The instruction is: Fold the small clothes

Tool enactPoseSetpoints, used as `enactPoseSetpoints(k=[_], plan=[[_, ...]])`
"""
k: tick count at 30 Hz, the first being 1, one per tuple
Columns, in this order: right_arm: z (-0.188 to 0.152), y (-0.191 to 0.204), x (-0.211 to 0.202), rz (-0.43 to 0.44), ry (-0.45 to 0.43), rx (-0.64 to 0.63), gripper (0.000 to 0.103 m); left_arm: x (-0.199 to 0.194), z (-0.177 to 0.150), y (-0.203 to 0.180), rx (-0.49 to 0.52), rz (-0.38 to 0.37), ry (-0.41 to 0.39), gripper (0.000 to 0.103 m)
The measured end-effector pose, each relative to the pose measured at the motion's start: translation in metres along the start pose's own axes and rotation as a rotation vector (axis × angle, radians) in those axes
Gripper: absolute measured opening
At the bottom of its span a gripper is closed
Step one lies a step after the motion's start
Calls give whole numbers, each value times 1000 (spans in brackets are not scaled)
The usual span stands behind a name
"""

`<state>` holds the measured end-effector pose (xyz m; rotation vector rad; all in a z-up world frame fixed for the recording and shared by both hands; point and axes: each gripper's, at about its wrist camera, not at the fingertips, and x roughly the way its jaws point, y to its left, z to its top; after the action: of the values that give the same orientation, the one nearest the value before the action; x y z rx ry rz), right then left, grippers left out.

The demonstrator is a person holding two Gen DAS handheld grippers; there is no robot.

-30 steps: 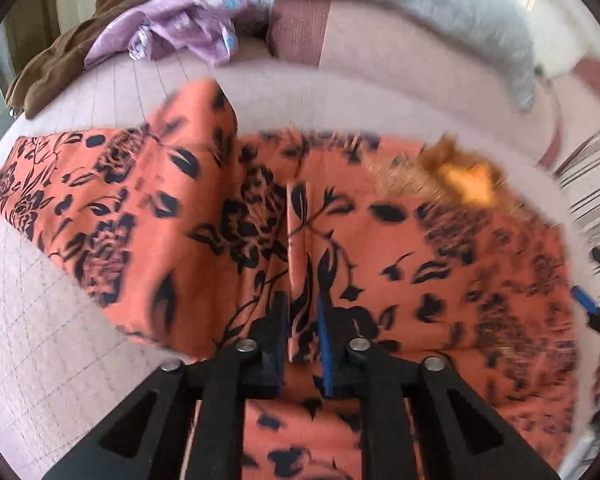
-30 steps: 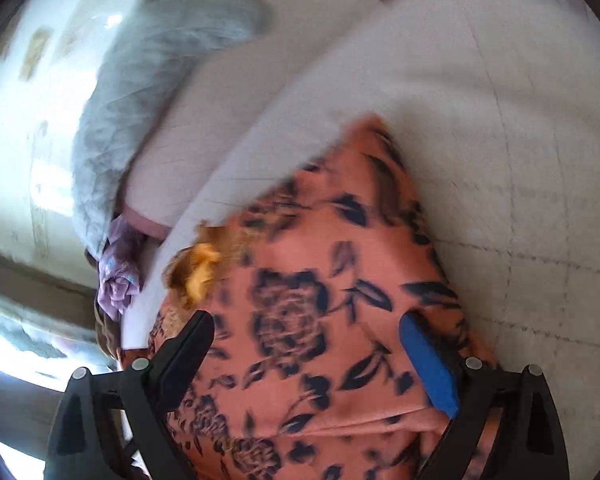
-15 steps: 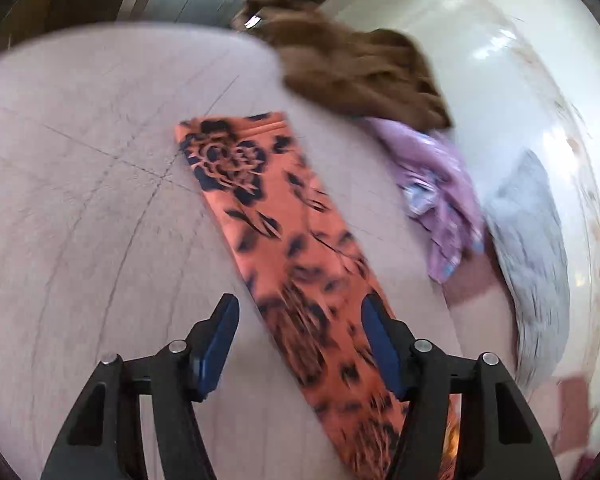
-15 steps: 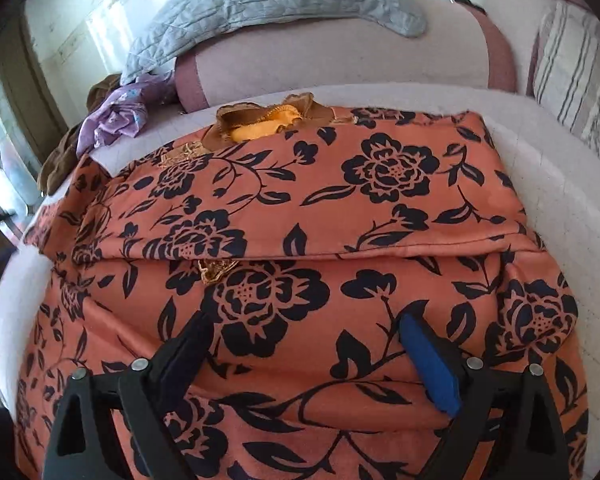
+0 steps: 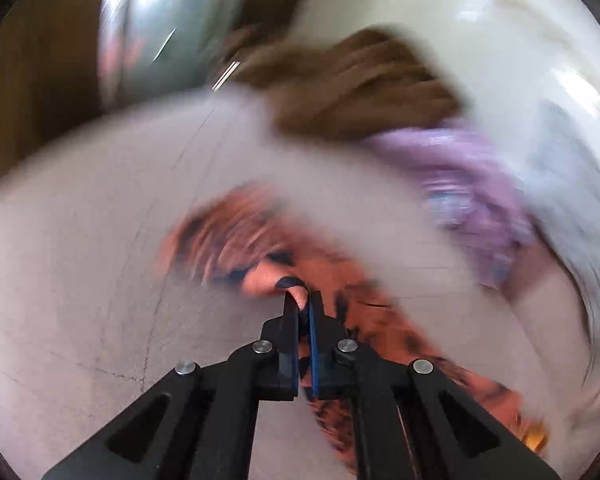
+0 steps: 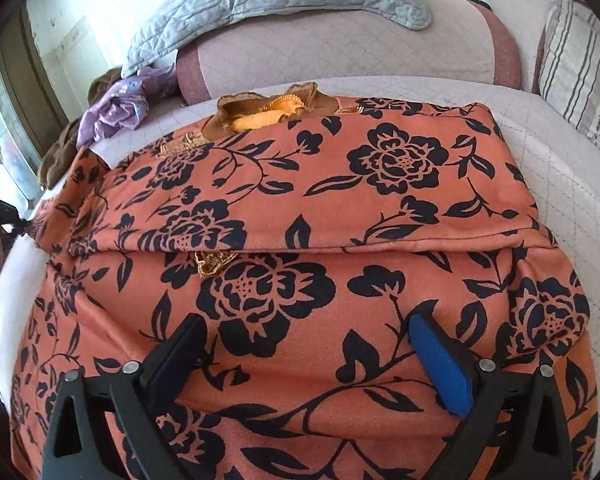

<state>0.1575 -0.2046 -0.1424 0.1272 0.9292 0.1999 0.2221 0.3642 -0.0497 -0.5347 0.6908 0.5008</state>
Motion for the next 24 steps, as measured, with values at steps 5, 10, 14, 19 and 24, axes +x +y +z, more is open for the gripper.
enactPoseSetpoints(k=[5, 10, 14, 19, 24], plan=[[0, -11, -5, 68, -31, 55, 103, -133, -46, -145, 322, -271, -192, 4], [2, -32, -17, 171, -66, 187, 100, -203, -133, -267, 473, -566, -118, 4], [2, -55, -40, 234, -101, 354, 100, -191, -215, -341, 705, -689, 52, 22], [8, -93, -73, 254, -138, 458, 101, -125, -266, -328, 785, -457, 276, 62], [25, -121, -80, 266, -155, 514, 101, -141, -229, -238, 592, -384, 173, 71]])
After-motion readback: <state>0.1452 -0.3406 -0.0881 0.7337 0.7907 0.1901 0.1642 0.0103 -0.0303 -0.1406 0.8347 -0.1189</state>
